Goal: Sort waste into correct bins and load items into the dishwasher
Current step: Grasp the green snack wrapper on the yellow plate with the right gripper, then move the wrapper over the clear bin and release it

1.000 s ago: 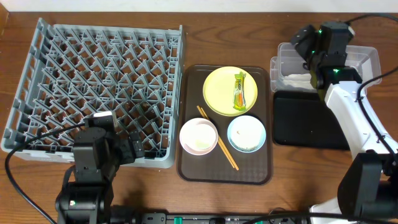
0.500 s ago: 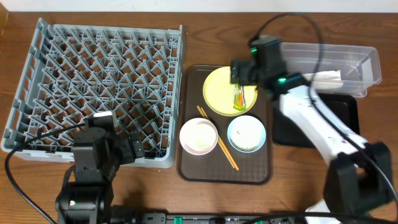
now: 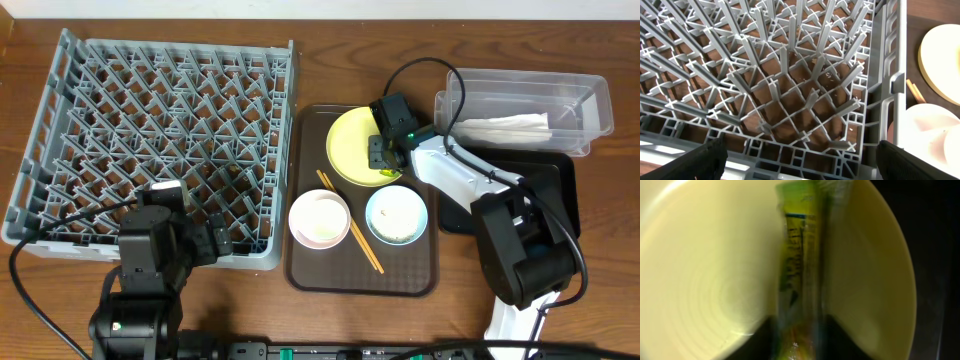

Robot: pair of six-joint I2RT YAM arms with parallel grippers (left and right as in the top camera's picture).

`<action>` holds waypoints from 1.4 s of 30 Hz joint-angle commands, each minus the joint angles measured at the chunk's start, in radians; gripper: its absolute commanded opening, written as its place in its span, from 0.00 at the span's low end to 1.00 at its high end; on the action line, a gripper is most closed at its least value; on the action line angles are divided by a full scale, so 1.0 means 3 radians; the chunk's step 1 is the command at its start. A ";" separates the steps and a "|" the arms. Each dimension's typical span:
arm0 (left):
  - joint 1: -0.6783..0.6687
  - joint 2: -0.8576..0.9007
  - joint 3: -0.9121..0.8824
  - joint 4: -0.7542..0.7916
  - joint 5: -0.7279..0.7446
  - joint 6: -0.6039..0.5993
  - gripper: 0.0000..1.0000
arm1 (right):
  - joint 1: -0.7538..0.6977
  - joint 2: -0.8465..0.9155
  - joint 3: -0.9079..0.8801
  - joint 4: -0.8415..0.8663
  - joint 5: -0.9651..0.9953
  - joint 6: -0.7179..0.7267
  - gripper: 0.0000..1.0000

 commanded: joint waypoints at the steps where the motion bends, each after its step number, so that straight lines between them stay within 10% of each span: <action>1: -0.0014 -0.0005 0.0080 0.0000 -0.0027 -0.0018 0.97 | 0.0006 -0.0029 0.0000 0.0024 0.0022 0.0065 0.08; 10: -0.0014 -0.0005 0.0080 -0.0001 -0.0027 -0.0018 0.97 | -0.0270 -0.0749 0.0075 0.0240 0.0191 0.0187 0.01; 22: -0.0014 -0.0005 0.0080 -0.0010 -0.0027 -0.0018 0.97 | -0.1353 -0.1155 0.0071 -0.0046 0.0539 0.2163 0.01; 23: -0.0014 -0.0005 0.0080 -0.0010 -0.0027 -0.0018 0.97 | -0.1418 -0.1133 0.0071 -0.0011 0.0476 0.2174 0.04; 26: -0.0014 -0.0005 0.0080 -0.0010 -0.0027 -0.0018 0.97 | -0.1574 -0.1072 0.0071 0.0248 0.0210 0.2126 0.70; 28: -0.0014 -0.0005 0.0080 -0.0010 -0.0027 -0.0018 0.97 | -0.1638 -0.1050 0.0071 0.0458 0.0038 0.1863 0.91; 35: -0.0014 -0.0005 0.0080 -0.0010 -0.0027 -0.0018 0.97 | -0.1687 -0.1174 0.0071 0.0694 -0.0787 0.0581 0.99; 42: -0.0014 -0.0005 0.0080 -0.0010 -0.0027 -0.0018 0.97 | -0.1506 -0.1570 0.0071 -0.0443 -0.1166 -0.0347 0.99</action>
